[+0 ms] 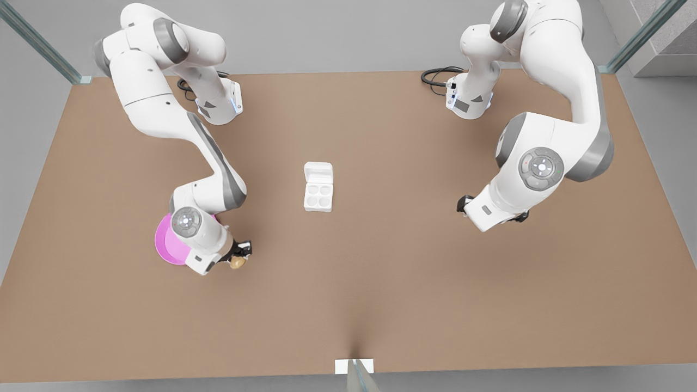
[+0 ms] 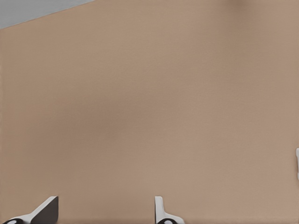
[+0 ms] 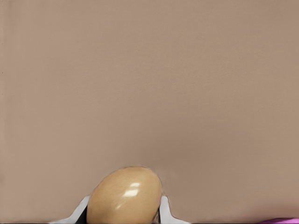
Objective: Pack egg into the box and close the box lid
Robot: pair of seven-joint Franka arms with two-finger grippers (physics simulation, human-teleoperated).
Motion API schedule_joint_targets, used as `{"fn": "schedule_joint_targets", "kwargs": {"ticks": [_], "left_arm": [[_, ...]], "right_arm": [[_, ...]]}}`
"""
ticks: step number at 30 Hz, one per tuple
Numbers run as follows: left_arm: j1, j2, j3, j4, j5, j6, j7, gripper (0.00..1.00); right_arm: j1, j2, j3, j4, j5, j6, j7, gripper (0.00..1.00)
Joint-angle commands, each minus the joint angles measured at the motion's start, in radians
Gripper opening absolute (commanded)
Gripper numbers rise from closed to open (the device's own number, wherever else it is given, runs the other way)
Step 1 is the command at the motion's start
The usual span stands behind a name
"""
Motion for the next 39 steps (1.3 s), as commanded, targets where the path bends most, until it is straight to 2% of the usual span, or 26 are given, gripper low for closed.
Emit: {"fn": "schedule_joint_targets", "kwargs": {"ticks": [1, 2, 4, 7, 8, 14, 22, 28, 32, 33, 36, 39], "left_arm": [[0.000, -0.001, 0.000, 0.000, 0.000, 0.000, 0.005, 1.00], [0.000, -0.002, 0.000, 0.000, 0.000, 0.000, 0.005, 1.00], [0.000, -0.002, 0.000, 0.000, 0.000, 0.000, 0.005, 1.00], [0.000, -0.001, 0.000, 0.000, 0.002, 0.000, 0.005, 1.00], [0.000, -0.001, 0.000, 0.000, 0.000, 0.000, 0.005, 1.00], [0.006, -0.009, 0.001, 0.002, 0.000, -0.020, 0.005, 1.00], [-0.001, -0.015, -0.002, 0.000, 0.000, -0.042, 0.002, 1.00], [0.005, -0.013, -0.005, 0.002, 0.014, -0.040, 0.005, 1.00], [0.006, -0.013, -0.005, 0.002, 0.014, -0.040, 0.005, 1.00], [0.006, -0.013, -0.005, 0.002, 0.014, -0.040, 0.007, 1.00], [0.006, -0.013, -0.003, 0.003, 0.014, -0.040, 0.007, 1.00], [0.003, -0.018, -0.010, -0.001, 0.010, -0.043, -0.006, 1.00]], "right_arm": [[0.092, -0.002, -0.053, 0.022, 0.084, -0.123, 0.225, 0.57], [0.157, -0.003, -0.105, 0.032, 0.123, -0.126, 0.227, 0.57], [0.219, -0.002, -0.138, 0.035, 0.146, -0.132, 0.260, 0.57], [0.506, 0.003, -0.383, 0.036, 0.308, -0.135, 0.271, 0.57], [0.578, 0.009, -0.440, 0.041, 0.353, -0.141, 0.277, 0.57], [0.658, 0.001, -0.448, 0.032, 0.362, -0.161, 0.363, 0.57], [0.752, -0.158, -0.446, -0.160, 0.371, -0.169, 0.441, 0.57], [0.847, -0.091, -0.452, -0.165, 0.427, -0.132, 0.460, 0.58], [0.951, -0.026, -0.530, -0.145, 0.492, -0.104, 0.461, 0.59], [0.957, -0.028, -0.532, -0.129, 0.492, -0.109, 0.460, 1.00], [0.957, -0.039, -0.534, -0.129, 0.492, -0.112, 0.460, 1.00], [0.904, -0.135, -0.530, -0.183, 0.453, -0.127, 0.455, 1.00]]}}
